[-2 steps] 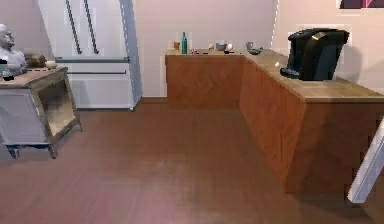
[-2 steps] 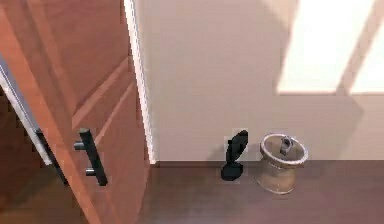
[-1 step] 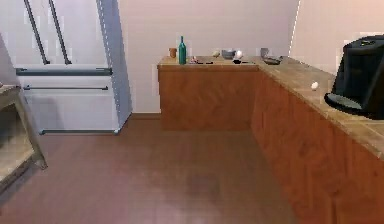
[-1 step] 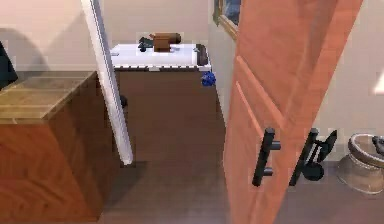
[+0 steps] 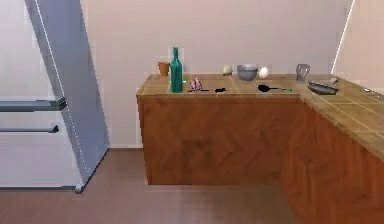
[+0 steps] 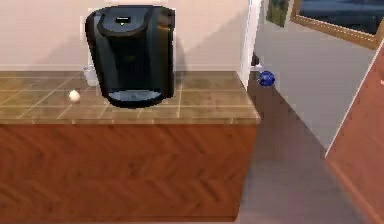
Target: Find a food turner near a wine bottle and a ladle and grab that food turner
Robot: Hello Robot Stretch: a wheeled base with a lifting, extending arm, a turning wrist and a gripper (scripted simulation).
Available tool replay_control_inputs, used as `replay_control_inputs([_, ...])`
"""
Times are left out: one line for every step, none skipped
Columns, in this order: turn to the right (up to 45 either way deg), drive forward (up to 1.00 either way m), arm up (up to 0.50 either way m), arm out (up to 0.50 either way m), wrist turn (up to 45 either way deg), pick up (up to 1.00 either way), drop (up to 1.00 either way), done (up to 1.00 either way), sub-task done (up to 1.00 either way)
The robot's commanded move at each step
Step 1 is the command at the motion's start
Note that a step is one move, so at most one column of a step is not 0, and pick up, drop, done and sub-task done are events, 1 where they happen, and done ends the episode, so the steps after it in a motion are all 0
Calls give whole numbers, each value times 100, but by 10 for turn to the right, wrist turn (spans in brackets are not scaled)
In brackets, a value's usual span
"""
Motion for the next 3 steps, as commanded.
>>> replay_control_inputs([0, 60, 0, 0, 0, 0, 0, 0, 0])
replay_control_inputs([0, 15, 0, 0, 0, 0, 0, 0, 0])
replay_control_inputs([-450, 0, 0, 0, 0, 0, 0, 0, 0])
